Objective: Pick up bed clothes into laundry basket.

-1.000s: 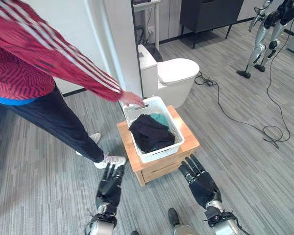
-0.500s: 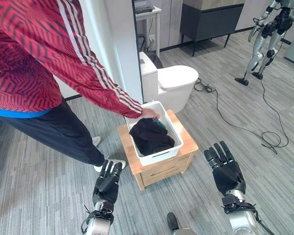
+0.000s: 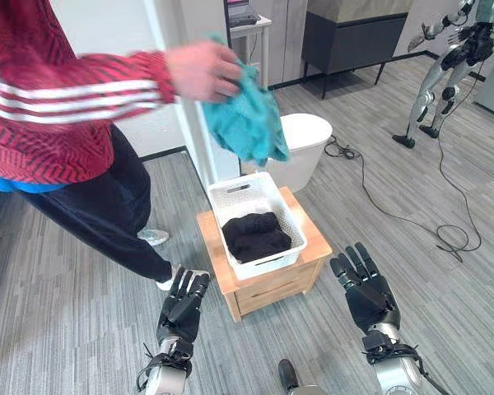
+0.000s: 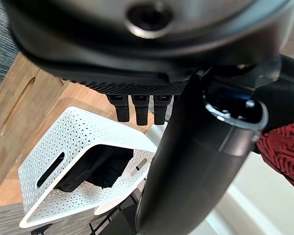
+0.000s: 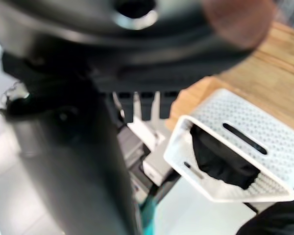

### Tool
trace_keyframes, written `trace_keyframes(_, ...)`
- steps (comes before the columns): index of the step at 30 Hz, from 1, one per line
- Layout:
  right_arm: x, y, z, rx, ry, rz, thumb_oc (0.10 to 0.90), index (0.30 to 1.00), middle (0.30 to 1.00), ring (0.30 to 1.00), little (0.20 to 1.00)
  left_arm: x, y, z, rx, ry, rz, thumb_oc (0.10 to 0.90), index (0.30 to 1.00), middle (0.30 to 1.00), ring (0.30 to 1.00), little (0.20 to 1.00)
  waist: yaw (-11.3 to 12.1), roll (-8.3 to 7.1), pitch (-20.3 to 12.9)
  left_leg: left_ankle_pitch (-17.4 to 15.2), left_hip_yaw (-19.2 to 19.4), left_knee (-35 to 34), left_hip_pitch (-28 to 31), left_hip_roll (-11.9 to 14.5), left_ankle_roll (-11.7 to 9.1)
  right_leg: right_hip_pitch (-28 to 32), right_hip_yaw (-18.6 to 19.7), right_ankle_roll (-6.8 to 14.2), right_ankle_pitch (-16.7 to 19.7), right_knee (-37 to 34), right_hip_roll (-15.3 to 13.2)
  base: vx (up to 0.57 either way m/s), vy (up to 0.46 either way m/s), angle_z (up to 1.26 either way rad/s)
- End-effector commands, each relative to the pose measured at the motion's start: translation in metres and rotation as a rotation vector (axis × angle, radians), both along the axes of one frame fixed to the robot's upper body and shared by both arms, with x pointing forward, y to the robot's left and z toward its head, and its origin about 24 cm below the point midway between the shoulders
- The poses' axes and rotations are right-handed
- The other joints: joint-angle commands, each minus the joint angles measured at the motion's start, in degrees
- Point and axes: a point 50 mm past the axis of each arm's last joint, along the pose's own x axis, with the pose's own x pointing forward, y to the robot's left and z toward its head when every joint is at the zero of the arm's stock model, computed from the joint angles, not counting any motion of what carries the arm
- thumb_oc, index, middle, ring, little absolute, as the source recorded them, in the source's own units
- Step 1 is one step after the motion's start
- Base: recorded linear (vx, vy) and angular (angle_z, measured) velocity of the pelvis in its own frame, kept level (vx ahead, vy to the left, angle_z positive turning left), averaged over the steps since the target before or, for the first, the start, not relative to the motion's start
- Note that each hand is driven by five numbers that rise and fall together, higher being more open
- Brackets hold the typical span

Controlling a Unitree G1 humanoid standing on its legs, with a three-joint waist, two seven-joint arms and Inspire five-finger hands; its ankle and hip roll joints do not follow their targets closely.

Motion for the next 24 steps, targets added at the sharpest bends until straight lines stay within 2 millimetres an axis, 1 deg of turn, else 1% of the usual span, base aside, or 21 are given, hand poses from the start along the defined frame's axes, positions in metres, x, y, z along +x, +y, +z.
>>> trace_keyframes(1,0.019,0.0,0.038,-0.02,-0.233,-0.007,0.8,0.9,0.9,0.9,0.9,0.024,0.016,0.035,0.108,-0.212,-0.016,0.8,0.9,0.9,0.9,0.9,1.22,-2.31,-3.04,-4.23,-2.73,1.3,-0.82,-2.02,1.35,4.73,-1.85,1.9,-13.43,4.02,-0.88,0.0,0.0,0.0)
trace_keyframes(6,0.019,0.0,0.04,-0.038,-0.238,0.004,0.8,0.9,0.9,0.9,0.9,0.024,0.023,0.038,0.132,-0.222,0.006,0.8,0.9,0.9,0.9,0.9,1.56,-2.47,-2.91,-4.6,-2.95,1.8,-0.89,-2.04,1.5,4.59,-1.8,2.0,-13.61,4.49,-0.99,-0.01,-0.002,0.0)
trace_keyframes(7,0.021,0.001,0.042,-0.037,-0.252,0.015,0.8,0.9,0.9,0.9,0.9,0.027,0.028,0.045,0.154,-0.251,0.023,0.8,0.9,0.9,0.9,0.9,2.1,-2.71,-2.48,-5.11,-3.4,3.25,-1.48,-2.06,1.65,3.94,-2.04,2.0,-13.7,5.77,-1.06,-0.03,-0.011,0.0)
trace_keyframes(8,0.021,0.001,0.042,-0.037,-0.252,0.015,0.8,0.9,0.9,0.9,0.9,0.027,0.028,0.045,0.154,-0.251,0.024,0.8,0.9,0.9,0.9,0.9,2.08,-2.71,-2.48,-5.14,-3.41,3.31,-1.53,-2.06,1.65,3.92,-2.05,2.0,-13.71,5.79,-1.06,-0.05,-0.021,0.0)
trace_keyframes(9,0.022,0.002,0.043,-0.039,-0.261,0.023,0.8,0.9,0.9,0.9,0.9,0.027,0.031,0.047,0.164,-0.258,0.036,0.8,0.9,0.9,0.9,0.9,2.44,-2.81,-2.28,-5.22,-3.45,3.76,-1.82,-1.95,1.72,3.57,-2.27,2.01,-13.98,6.78,-1.02,-0.07,-0.025,0.01)
trace_keyframes(10,0.023,0.004,0.047,-0.046,-0.284,0.047,0.8,0.9,0.9,0.9,0.9,0.03,0.035,0.055,0.179,-0.293,0.047,0.8,0.9,0.9,0.9,0.9,3.23,-2.77,-1.59,-5.15,-3.87,4.73,-2.55,-1.58,1.71,1.92,-3.31,2.09,-15.28,11.18,-0.76,-0.21,-0.065,0.02)
trace_keyframes(11,0.026,0.007,0.054,-0.084,-0.309,0.083,0.8,0.9,0.9,0.9,0.9,0.041,0.037,0.067,0.204,-0.348,0.031,0.8,0.9,0.9,0.9,0.9,3.96,-2.95,0.12,-4.27,-7.05,6.87,-5.2,-1.39,1.1,0.69,-2.43,2.12,-17.62,16.26,0.91,-0.19,-0.058,0.14)
trace_keyframes(12,0.026,0.007,0.054,-0.084,-0.31,0.083,0.8,0.9,0.9,0.9,0.9,0.041,0.037,0.067,0.204,-0.349,0.031,0.8,0.9,0.9,0.9,0.9,3.61,-3.03,0.16,-4.36,-7.4,7.13,-5.39,-1.51,1.1,0.63,-2.76,2.12,-17.87,16.55,0.78,-0.25,-0.095,0.43)
trace_keyframes(13,0.028,0.008,0.057,-0.109,-0.323,0.107,0.8,0.9,0.9,0.9,0.9,0.047,0.038,0.075,0.237,-0.38,0.01,0.8,0.9,0.9,0.9,0.9,3.33,-3.14,0.69,-3.46,-10.95,9.19,-8.26,-1.94,0.98,1.2,1.98,1.81,-20.54,19.44,4.23,-0.11,-0.054,1.18)
trace_keyframes(14,0.028,0.008,0.057,-0.109,-0.323,0.107,0.8,0.9,0.9,0.9,0.9,0.047,0.038,0.075,0.237,-0.38,0.01,0.8,0.9,0.9,0.9,0.9,3.31,-3.13,0.64,-3.45,-10.97,9.21,-8.32,-1.94,0.98,1.15,1.96,1.81,-20.53,19.44,4.23,-0.27,-0.145,2.49)
trace_keyframes(15,0.035,0.019,0.063,-0.135,-0.35,0.161,0.8,0.9,0.9,0.9,0.9,0.054,0.036,0.084,0.286,-0.418,-0.006,0.8,0.9,0.9,0.9,0.9,3.53,-3.46,0.08,-1.29,-19.3,11.17,-12.82,-4.78,0.37,3.97,9.7,-0.16,-24.53,24.17,8.9,-0.16,-0.094,2.69)
trace_keyframes(16,0.035,0.019,0.063,-0.135,-0.35,0.161,0.8,0.9,0.9,0.9,0.9,0.054,0.036,0.084,0.286,-0.418,-0.006,0.8,0.9,0.9,0.9,0.9,3.51,-3.43,0.04,-1.28,-19.32,11.16,-12.87,-4.76,0.36,3.93,9.69,-0.17,-24.49,24.14,8.92,-0.21,-0.142,2.66)
trace_keyframes(17,0.04,0.025,0.068,-0.136,-0.376,0.186,0.8,0.9,0.9,0.9,0.9,0.054,0.036,0.087,0.281,-0.436,0.005,0.8,0.9,0.9,0.9,0.9,4.44,-3.49,-0.14,0.85,-23.58,10.3,-13.82,-6.01,-0.12,4.93,13.1,-1.03,-25.76,23.87,10.55,-0.31,-0.19,2.32)
trace_keyframes(18,0.051,0.037,0.081,-0.142,-0.435,0.259,0.8,0.9,0.9,0.9,0.9,0.052,0.04,0.091,0.3,-0.453,0.022,0.8,0.9,0.9,0.9,0.9,7.34,-4.38,0.09,3.85,-26.25,8.8,-17.16,-7.93,-0.96,8.58,14.04,-3.26,-25.37,16.47,9.77,-0.31,-0.19,2.0)
trace_keyframes(19,0.051,0.037,0.081,-0.142,-0.435,0.259,0.8,0.9,0.9,0.9,0.9,0.052,0.04,0.091,0.3,-0.453,0.023,0.8,0.9,0.9,0.9,0.9,7.3,-4.18,-0.02,4.04,-26.37,8.66,-17.32,-7.71,-1.05,8.48,14.03,-3.25,-24.98,16.14,9.93,-0.4,-0.2,1.7)
trace_keyframes(20,0.055,0.04,0.084,-0.156,-0.444,0.282,0.8,0.9,0.9,0.9,0.9,0.05,0.041,0.089,0.309,-0.44,0.027,0.8,0.9,0.9,0.9,0.9,8.48,-4.35,0.34,6.09,-27.5,7.76,-19.0,-8.32,-1.83,8.81,13.31,-3.67,-24.64,14.1,9.49,-0.3,-0.12,1.23)
trace_keyframes(21,0.056,0.039,0.089,-0.178,-0.461,0.296,0.8,0.9,0.9,0.9,0.9,0.048,0.041,0.087,0.307,-0.435,0.034,0.8,0.9,0.9,0.9,0.9,9.11,-3.99,0.88,8.18,-28.77,6.91,-20.6,-8.65,-2.75,8.7,12.39,-4.13,-23.84,12.92,9.53,-0.46,-0.18,1.57)
trace_keyframes(22,0.057,0.037,0.094,-0.2,-0.478,0.292,0.8,0.9,0.9,0.9,0.9,0.049,0.038,0.086,0.286,-0.436,0.043,0.8,0.9,0.9,0.9,0.9,8.79,-3.86,1.96,7.74,-28.05,7.13,-22.26,-8.57,-3.68,7.73,11.3,-4.27,-22.86,12.9,9.78,-0.45,-0.137,1.7)
trace_keyframes(23,0.058,0.036,0.101,-0.208,-0.506,0.292,0.8,0.9,0.9,0.9,0.9,0.049,0.038,0.088,0.268,-0.447,0.054,0.8,0.9,0.9,0.9,0.9,8.19,-4.2,2.73,5.63,-24.02,8.6,-22.42,-7.77,-3.29,6.97,9.72,-4.07,-22.29,12.83,9.1,-0.6,-0.116,2.07)
trace_keyframes(24,0.057,0.038,0.104,-0.2,-0.521,0.295,0.8,0.9,0.9,0.9,0.9,0.044,0.038,0.082,0.255,-0.423,0.066,0.8,0.9,0.9,0.9,0.9,6.74,-6.17,3.38,0.89,-9.75,17.0,-20.85,-3.4,-1.59,5.24,3.3,-3.14,-19.72,11.14,5.6,-0.44,-0.055,1.8)
